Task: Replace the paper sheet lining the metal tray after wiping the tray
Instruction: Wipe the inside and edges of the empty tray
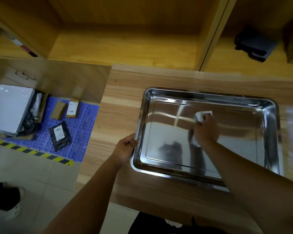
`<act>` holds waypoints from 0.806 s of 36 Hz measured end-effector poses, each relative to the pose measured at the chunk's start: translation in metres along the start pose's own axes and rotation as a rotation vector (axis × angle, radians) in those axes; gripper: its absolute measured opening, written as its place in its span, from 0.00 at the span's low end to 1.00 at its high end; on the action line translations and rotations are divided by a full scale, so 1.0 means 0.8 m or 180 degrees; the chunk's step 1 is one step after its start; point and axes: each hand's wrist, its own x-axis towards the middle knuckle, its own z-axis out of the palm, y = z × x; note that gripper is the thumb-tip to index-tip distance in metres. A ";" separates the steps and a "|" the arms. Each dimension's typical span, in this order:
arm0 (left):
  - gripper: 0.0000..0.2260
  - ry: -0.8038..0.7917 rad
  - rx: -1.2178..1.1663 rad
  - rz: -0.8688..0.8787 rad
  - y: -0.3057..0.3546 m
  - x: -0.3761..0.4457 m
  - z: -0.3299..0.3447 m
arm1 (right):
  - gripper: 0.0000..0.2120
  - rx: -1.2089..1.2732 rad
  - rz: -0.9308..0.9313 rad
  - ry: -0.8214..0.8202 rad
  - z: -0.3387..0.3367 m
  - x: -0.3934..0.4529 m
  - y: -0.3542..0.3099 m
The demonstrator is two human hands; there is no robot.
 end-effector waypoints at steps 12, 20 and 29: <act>0.13 0.0062 0.0185 0.0071 -0.007 0.003 -0.006 | 0.16 0.0556 -0.0042 -0.0605 0.106 -0.072 -0.099; 0.12 0.0115 0.0204 0.0021 -0.003 -0.002 0.000 | 0.13 0.1219 0.0018 -0.1109 0.140 -0.104 -0.125; 0.12 0.0041 0.0258 -0.0029 0.001 0.000 0.002 | 0.10 0.2166 0.0751 -0.2186 0.086 -0.062 -0.096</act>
